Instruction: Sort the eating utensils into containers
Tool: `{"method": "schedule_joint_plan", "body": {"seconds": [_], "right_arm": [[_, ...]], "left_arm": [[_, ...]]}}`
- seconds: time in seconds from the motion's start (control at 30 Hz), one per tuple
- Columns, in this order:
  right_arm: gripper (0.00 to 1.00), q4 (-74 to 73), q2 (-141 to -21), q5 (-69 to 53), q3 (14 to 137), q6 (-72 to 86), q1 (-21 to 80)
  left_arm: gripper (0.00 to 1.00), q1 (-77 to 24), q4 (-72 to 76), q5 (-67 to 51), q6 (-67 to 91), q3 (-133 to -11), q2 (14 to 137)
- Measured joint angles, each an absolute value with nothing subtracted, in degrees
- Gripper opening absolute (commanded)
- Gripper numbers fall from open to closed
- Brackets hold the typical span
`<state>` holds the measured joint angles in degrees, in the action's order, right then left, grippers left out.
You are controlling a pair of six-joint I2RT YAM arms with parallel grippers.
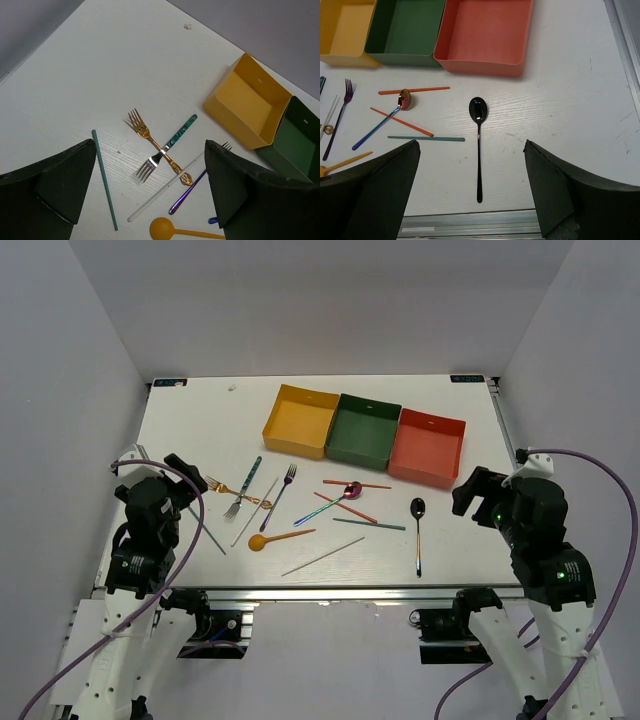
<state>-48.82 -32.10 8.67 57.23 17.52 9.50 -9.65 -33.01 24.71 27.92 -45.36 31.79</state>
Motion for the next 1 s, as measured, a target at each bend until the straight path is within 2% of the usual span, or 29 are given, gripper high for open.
{"method": "schedule_joint_plan", "body": {"seconds": [0.4,0.63,0.7,0.87,1.0], "right_arm": [[0.89,-45.39,-31.22,3.81,52.47,18.46,9.5],[0.88,-43.88,-48.51,3.44,51.92,18.7,9.56],[0.84,-43.92,-55.55,4.82,50.96,19.2,10.83],[0.72,-42.74,-58.54,7.46,49.3,21.04,16.03],[0.54,-38.17,-62.46,8.54,44.1,22.9,19.16]], "left_arm": [[0.98,-9.65,-32.99,24.86,28.12,-45.34,32.71],[0.98,-9.65,-32.97,24.8,28.1,-45.34,33.32],[0.98,-9.65,-32.93,24.58,28.1,-45.34,33.67],[0.98,-9.65,-32.95,23.9,28.05,-45.34,35.42],[0.98,-9.65,-32.95,23.31,27.97,-45.34,36.42]]}}
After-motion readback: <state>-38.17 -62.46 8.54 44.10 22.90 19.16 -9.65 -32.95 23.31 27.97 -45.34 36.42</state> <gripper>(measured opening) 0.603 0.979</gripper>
